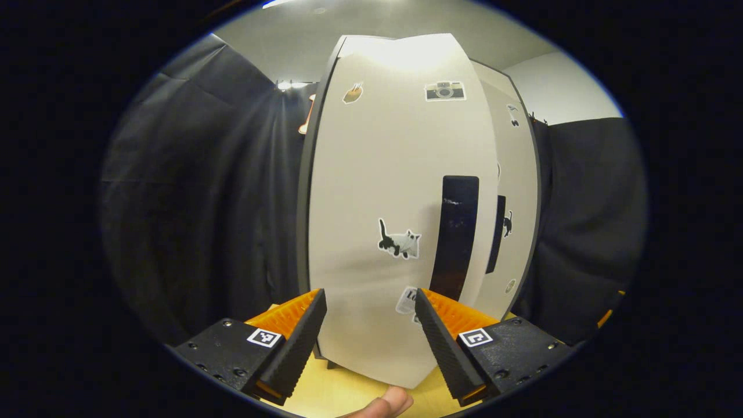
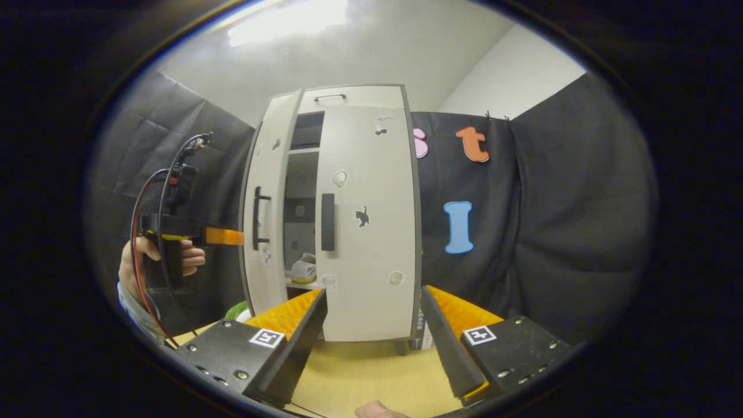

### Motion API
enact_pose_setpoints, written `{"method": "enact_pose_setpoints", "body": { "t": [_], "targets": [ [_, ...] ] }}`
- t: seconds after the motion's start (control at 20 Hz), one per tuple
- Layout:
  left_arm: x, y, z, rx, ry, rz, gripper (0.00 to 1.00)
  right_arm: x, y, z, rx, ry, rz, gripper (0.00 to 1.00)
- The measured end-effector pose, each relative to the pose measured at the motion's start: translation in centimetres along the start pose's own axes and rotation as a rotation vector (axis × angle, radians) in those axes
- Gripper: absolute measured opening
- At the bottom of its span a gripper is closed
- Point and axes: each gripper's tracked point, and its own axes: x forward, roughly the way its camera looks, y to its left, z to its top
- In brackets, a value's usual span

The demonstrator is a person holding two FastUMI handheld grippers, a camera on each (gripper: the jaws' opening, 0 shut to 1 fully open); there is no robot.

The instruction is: Grab one shoe with the right hand and put it into the shoe cabinet, grab the other shoe with the left hand and put it into the shoe cabinet; then close the right door with the right hand and the left door with the left hand.

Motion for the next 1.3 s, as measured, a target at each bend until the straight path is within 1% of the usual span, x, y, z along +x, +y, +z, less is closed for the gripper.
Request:
{"method": "enact_pose_setpoints", "body": {
  "t": [0.1, 0.15, 0.2, 0.25, 0.35, 0.4, 0.45, 0.5, 0.7, 0.75, 0.8, 1.0, 1.15, 1.2, 1.25, 1.3],
  "targets": [
    [-0.5, 0.1, -0.3, 0.021, -0.014, 0.017, 0.95, 0.2, -0.1, -0.1, -0.011, 0.002, -0.003, 0.96],
    [-0.8, 0.2, -0.3, 0.030, -0.020, 0.035, 0.92, 0.2, 0.0, -0.2, -0.014, 0.005, -0.003, 0.96],
    [-1.3, 0.3, -0.2, 0.032, -0.030, 0.042, 0.92, 0.3, 0.2, -0.3, -0.015, 0.007, 0.000, 0.99],
    [-2.0, 0.4, -0.1, 0.028, -0.033, 0.043, 0.95, 0.4, 0.4, -0.3, -0.013, 0.008, 0.004, 0.96],
    [-3.7, 0.9, 0.0, 0.025, -0.045, 0.050, 0.95, 0.6, 0.7, -0.4, -0.006, 0.010, 0.012, 0.96],
    [-4.7, 1.2, 0.2, 0.032, -0.051, 0.059, 0.95, 0.7, 0.9, -0.5, -0.005, 0.011, 0.015, 0.98],
    [-5.5, 1.2, 0.4, 0.039, -0.065, 0.059, 0.91, 0.7, 1.2, -0.4, -0.006, 0.011, 0.019, 0.96],
    [-6.3, 1.2, 0.7, 0.042, -0.075, 0.056, 0.95, 0.7, 1.4, -0.4, -0.009, 0.011, 0.021, 0.98],
    [-9.2, 1.1, 1.1, 0.055, -0.094, 0.070, 0.95, 0.8, 2.4, -0.5, -0.022, 0.013, 0.035, 0.96],
    [-9.9, 0.9, 1.1, 0.059, -0.096, 0.067, 0.92, 0.8, 2.4, -0.6, -0.021, 0.015, 0.037, 0.96],
    [-10.4, 0.7, 1.2, 0.062, -0.099, 0.061, 0.96, 0.8, 2.5, -0.6, -0.019, 0.015, 0.038, 0.96],
    [-12.1, 0.7, -0.1, 0.080, -0.079, 0.083, 0.96, 1.0, 2.9, -0.8, -0.019, 0.017, 0.046, 0.96],
    [-12.8, 0.5, -1.2, 0.065, -0.064, 0.084, 0.96, 0.9, 3.5, -1.0, -0.019, 0.020, 0.055, 0.96],
    [-13.0, 0.6, -1.3, 0.064, -0.067, 0.088, 0.93, 0.9, 3.6, -1.1, -0.019, 0.021, 0.059, 0.96],
    [-13.2, 0.7, -1.6, 0.065, -0.071, 0.095, 0.92, 0.8, 3.7, -1.2, -0.018, 0.022, 0.061, 0.96],
    [-13.4, 0.8, -1.6, 0.065, -0.080, 0.103, 0.96, 0.7, 3.8, -1.3, -0.015, 0.023, 0.063, 0.98]
  ]
}}
